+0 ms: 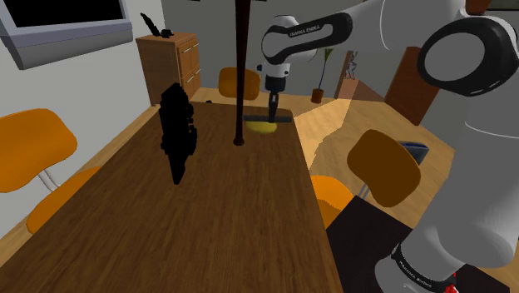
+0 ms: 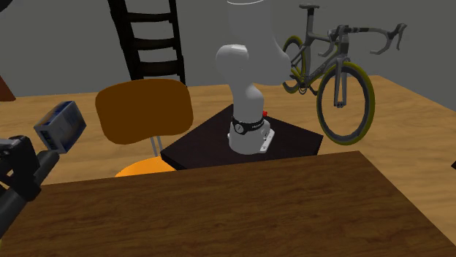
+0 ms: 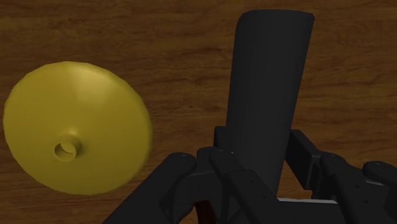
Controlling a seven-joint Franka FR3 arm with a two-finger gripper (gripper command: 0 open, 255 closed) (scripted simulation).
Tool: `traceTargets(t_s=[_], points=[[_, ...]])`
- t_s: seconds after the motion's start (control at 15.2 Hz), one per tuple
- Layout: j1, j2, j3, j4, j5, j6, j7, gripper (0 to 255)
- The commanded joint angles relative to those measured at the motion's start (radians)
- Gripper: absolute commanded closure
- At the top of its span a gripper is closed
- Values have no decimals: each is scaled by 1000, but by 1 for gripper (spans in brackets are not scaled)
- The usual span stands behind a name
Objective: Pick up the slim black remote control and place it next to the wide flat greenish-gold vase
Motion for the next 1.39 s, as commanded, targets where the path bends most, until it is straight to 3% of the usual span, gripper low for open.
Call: traceTargets(t_s=[0.0, 1.32], points=[[-6, 23, -2, 9, 4, 14, -10, 255], [-8, 113, 7, -139, 30, 250, -35, 255]])
